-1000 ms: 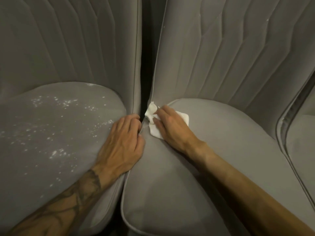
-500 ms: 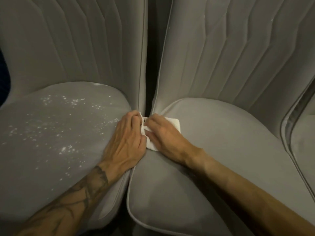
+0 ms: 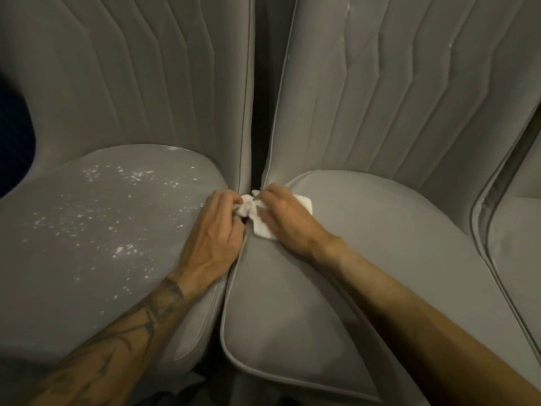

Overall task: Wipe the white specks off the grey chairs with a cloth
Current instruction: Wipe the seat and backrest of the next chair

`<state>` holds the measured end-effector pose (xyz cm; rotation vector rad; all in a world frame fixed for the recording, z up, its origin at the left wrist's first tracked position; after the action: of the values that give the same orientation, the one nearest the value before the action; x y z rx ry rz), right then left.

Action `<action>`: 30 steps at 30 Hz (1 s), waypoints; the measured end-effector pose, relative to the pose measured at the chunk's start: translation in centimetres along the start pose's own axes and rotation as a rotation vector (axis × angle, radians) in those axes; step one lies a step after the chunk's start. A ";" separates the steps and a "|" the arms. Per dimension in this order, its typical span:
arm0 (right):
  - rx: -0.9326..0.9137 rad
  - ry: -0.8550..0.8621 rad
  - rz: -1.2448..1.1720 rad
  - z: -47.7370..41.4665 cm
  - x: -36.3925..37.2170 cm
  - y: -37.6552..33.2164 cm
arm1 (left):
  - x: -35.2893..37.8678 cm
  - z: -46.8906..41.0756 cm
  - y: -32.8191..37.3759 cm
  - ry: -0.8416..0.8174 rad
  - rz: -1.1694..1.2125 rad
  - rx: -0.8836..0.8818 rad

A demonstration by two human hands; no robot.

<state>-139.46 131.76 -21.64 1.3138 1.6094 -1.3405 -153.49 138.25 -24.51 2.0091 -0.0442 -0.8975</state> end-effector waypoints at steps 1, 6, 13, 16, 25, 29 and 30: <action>0.040 0.012 -0.015 -0.3 0.0 0.4 | 0.2 -0.1 0.0 -0.022 -0.052 0.015; -0.088 -0.047 -0.069 2.2 1.8 -1.5 | 0.6 0.0 0.2 -0.058 -0.268 0.108; 0.286 0.063 0.039 0.4 -1.0 7.3 | 1.3 -0.1 -0.2 -0.230 -0.488 0.102; 0.164 0.043 -0.026 0.8 1.1 3.5 | 1.4 -0.2 0.0 -0.210 -0.504 0.123; 0.367 0.100 0.067 -1.5 -0.3 7.8 | 1.6 -0.2 0.3 -0.233 -0.532 0.071; 0.234 0.087 0.068 -0.4 0.7 5.8 | 1.6 0.0 0.8 -0.271 -0.548 0.061; 0.216 0.062 0.076 -0.3 0.2 6.6 | 1.5 0.0 0.8 -0.278 -0.550 0.054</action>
<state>-133.18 131.92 -23.72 1.5419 1.4707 -1.4722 -152.08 137.25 -24.76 1.9615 0.3468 -1.5323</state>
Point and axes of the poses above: each hand's wrist, its own z-axis away from the middle knuckle, its own x-axis out of the palm, y = z × x, the point moved 4 cm from there along -z, towards the middle knuckle, and after that the axes turned 5 degrees about z, right-handed, at the moved point
